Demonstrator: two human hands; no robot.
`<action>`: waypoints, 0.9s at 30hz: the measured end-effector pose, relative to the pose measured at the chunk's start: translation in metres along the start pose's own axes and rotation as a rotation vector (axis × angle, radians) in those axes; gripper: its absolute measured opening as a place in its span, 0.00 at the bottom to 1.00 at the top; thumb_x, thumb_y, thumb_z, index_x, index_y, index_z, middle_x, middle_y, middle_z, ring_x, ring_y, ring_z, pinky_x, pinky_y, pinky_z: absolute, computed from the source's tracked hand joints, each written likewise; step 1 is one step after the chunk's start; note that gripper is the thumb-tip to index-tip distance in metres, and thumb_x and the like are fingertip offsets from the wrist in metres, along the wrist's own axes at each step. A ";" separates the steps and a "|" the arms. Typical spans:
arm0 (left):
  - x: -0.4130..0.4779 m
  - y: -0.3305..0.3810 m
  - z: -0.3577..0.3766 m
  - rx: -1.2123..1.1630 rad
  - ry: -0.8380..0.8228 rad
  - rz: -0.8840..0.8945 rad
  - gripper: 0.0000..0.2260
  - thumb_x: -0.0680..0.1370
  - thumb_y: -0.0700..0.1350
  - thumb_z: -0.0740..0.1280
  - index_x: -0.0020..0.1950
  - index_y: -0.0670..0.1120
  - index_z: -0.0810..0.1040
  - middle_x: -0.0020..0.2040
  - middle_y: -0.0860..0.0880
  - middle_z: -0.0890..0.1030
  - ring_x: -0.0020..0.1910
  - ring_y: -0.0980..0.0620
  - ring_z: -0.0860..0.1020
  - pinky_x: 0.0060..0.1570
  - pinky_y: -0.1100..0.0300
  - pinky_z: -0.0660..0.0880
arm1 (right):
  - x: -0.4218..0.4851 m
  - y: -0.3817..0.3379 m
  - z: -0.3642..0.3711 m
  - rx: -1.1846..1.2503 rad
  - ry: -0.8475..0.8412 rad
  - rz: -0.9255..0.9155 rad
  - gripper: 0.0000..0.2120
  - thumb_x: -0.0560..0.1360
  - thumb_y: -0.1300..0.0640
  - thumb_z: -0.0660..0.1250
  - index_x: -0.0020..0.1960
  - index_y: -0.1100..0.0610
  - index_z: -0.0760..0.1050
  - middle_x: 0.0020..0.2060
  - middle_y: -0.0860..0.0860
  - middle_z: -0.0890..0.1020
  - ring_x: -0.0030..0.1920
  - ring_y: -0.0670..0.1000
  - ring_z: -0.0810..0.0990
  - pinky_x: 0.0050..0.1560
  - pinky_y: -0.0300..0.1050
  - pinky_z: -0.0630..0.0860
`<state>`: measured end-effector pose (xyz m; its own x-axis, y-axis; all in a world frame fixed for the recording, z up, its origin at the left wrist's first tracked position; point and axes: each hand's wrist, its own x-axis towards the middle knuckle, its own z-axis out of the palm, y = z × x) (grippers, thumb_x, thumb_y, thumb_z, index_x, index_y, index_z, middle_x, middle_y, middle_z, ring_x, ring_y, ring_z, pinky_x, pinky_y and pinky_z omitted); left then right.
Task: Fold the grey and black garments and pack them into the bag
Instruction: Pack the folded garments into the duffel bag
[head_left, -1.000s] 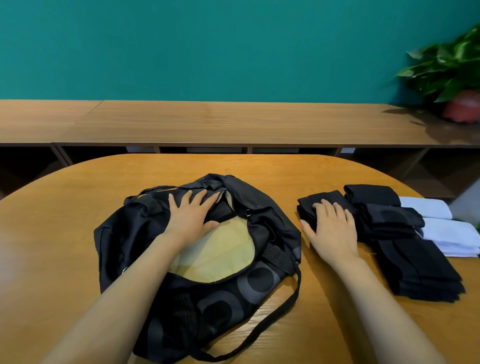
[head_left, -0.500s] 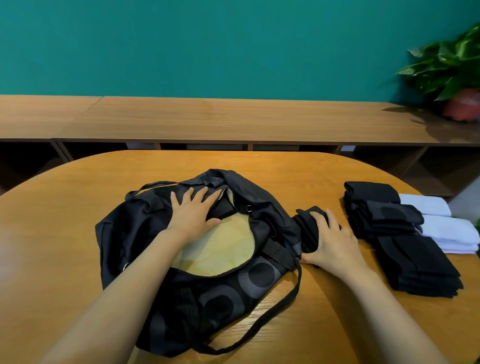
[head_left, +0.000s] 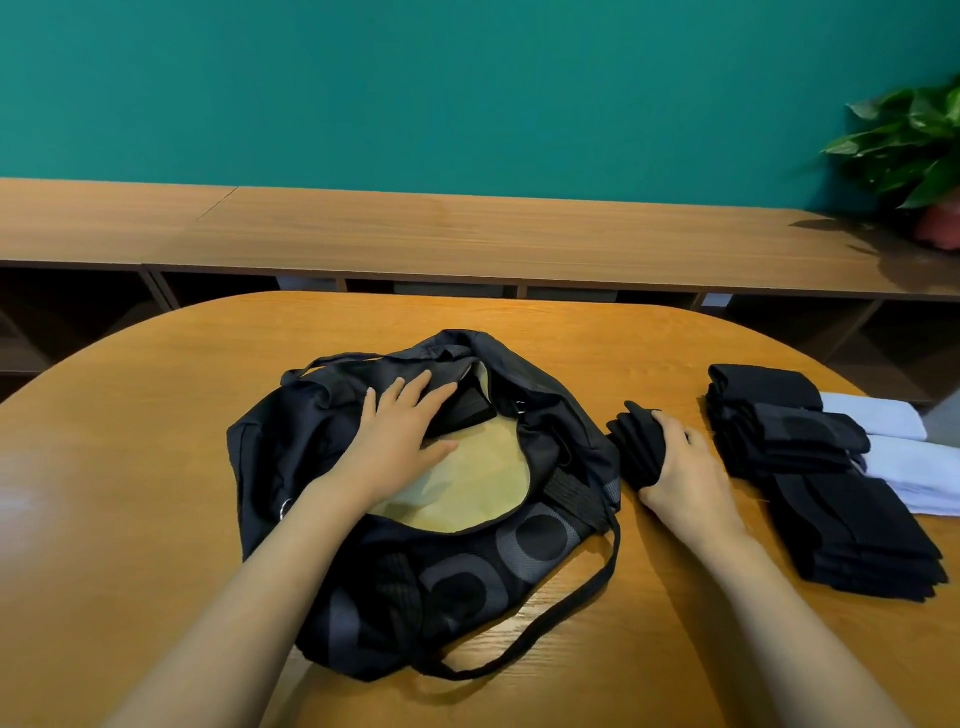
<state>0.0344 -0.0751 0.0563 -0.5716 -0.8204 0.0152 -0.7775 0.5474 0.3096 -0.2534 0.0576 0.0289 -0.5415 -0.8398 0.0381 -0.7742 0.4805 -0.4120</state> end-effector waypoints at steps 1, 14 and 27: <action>-0.010 0.003 -0.003 -0.045 0.039 0.022 0.29 0.80 0.55 0.62 0.79 0.55 0.56 0.79 0.49 0.53 0.78 0.45 0.49 0.76 0.44 0.46 | -0.001 0.001 0.000 0.019 0.013 0.005 0.41 0.69 0.62 0.75 0.75 0.50 0.59 0.68 0.58 0.69 0.62 0.62 0.73 0.60 0.57 0.74; -0.101 -0.001 0.001 0.150 -0.143 0.138 0.18 0.81 0.61 0.53 0.61 0.56 0.77 0.56 0.58 0.79 0.59 0.57 0.74 0.74 0.50 0.55 | -0.031 -0.038 -0.049 0.597 0.176 0.149 0.37 0.66 0.68 0.74 0.72 0.54 0.65 0.59 0.57 0.77 0.59 0.61 0.75 0.58 0.60 0.75; -0.134 -0.004 -0.009 -0.040 0.228 0.456 0.10 0.79 0.55 0.65 0.50 0.53 0.84 0.41 0.58 0.82 0.42 0.59 0.77 0.48 0.68 0.68 | -0.062 -0.196 0.049 0.258 -0.360 -0.268 0.45 0.70 0.54 0.74 0.77 0.45 0.49 0.68 0.55 0.68 0.62 0.59 0.71 0.55 0.50 0.73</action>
<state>0.1161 0.0315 0.0615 -0.7749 -0.5174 0.3630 -0.4494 0.8549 0.2592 -0.0519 0.0034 0.0622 -0.1526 -0.9805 -0.1239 -0.7401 0.1965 -0.6432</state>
